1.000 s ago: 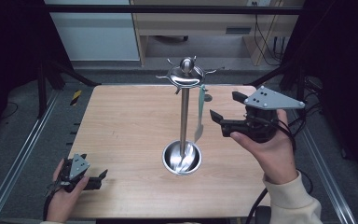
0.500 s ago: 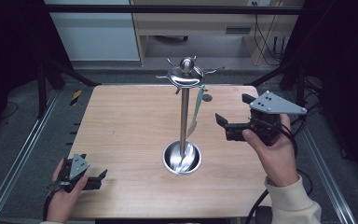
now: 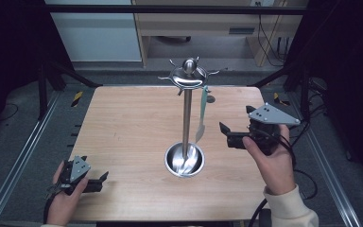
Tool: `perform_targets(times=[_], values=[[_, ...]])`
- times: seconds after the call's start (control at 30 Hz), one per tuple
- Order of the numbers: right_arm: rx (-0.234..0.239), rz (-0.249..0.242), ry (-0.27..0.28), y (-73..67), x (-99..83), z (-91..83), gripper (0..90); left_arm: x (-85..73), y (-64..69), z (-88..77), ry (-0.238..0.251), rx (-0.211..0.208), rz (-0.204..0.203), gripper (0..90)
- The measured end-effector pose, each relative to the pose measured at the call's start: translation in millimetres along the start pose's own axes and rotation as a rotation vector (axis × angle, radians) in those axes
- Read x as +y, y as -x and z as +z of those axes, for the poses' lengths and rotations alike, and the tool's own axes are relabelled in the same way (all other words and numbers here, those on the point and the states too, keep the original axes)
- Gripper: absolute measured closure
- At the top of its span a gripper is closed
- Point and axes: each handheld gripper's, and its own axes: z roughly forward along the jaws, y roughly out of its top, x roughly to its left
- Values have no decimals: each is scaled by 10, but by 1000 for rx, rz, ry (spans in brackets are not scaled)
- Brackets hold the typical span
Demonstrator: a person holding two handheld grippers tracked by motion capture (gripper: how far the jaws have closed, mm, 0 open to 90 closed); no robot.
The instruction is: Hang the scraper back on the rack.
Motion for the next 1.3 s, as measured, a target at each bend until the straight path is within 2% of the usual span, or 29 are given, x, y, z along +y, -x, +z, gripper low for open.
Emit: perform_targets(times=[0.1,0.23,0.4,0.73,0.83,1.3], values=[[-3,1,-13,-20,-72,41,74,-1,-3,-3,-1,0,-2,27],[-32,15,-9,-20,-163,68,73,-2,-5,-1,-6,1,-2,27],[-34,37,-31,-3,-254,94,73,2,3,-3,-1,-2,4,28],[-40,42,-67,-8,-409,180,67,0,4,1,-4,-5,4,27],[-48,29,-78,-8,-464,220,66,1,5,1,-4,-4,4,27],[-45,56,-133,0,-712,361,69,4,12,0,3,-8,9,27]])
